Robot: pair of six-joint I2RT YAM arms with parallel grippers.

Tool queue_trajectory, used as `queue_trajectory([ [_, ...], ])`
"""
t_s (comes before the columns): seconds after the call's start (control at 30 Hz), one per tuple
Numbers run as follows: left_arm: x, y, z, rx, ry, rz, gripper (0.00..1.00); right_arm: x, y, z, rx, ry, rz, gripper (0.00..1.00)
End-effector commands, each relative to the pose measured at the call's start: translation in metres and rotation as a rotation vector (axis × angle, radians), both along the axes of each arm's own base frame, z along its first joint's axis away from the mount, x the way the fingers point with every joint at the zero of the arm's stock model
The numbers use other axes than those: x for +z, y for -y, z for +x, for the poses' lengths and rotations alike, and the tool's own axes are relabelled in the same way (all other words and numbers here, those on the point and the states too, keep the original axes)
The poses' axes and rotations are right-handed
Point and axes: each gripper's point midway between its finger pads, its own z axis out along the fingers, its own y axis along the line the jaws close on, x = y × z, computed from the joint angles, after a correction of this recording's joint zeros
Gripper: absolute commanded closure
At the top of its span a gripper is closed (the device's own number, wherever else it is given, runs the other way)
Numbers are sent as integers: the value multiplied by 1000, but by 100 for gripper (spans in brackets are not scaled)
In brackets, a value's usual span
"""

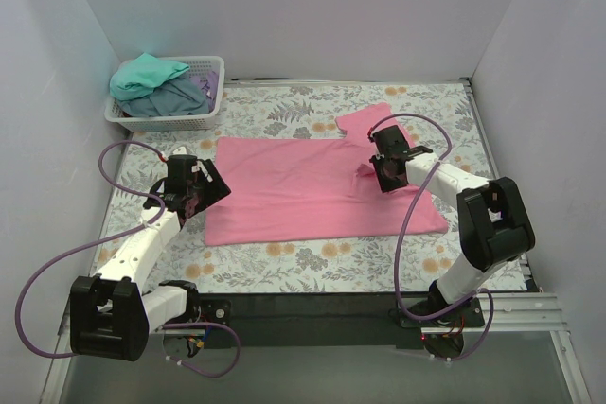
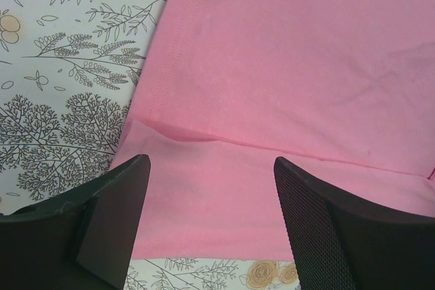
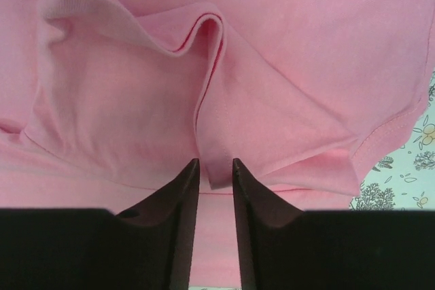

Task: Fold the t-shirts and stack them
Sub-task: Fold the tshirt

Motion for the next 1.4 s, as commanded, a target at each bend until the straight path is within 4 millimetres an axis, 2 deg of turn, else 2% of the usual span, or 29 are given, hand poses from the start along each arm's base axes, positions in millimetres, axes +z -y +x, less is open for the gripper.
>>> queue_trajectory([
  [0.0, 5, 2, 4, -20, 25, 3, 27, -2, 7, 2, -18, 5, -33, 73],
  [0.2, 4, 3, 4, -21, 22, 2, 27, 8, 11, 16, -41, 45, -70, 99],
  [0.4, 4, 2, 4, -21, 24, 4, 27, 20, 13, 31, -43, 84, -97, 99],
  [0.53, 4, 2, 4, -20, 22, 3, 27, 31, 10, 49, -38, 119, -107, 99],
  [0.57, 3, 2, 4, -19, 21, 4, 27, 39, 8, 59, -45, 143, -108, 99],
  [0.63, 4, 2, 4, -21, 22, 6, 27, 37, 9, 69, -56, 145, -120, 99],
  [0.67, 3, 2, 4, -20, 23, 7, 27, 44, 8, 79, -64, 168, -116, 99],
  [0.77, 3, 1, 3, -18, 20, 10, 27, 42, 10, 93, -51, 170, -150, 99],
  [1.0, 1, 1, 3, -19, 16, 14, 27, 49, 12, 141, -58, 218, -186, 99],
  [1.23, 0, 1, 3, -17, 9, 15, 27, 43, 14, 162, -73, 232, -218, 99],
  [1.37, -1, 0, 3, -18, 8, 16, 27, 43, 26, 159, -162, 245, -242, 82],
])
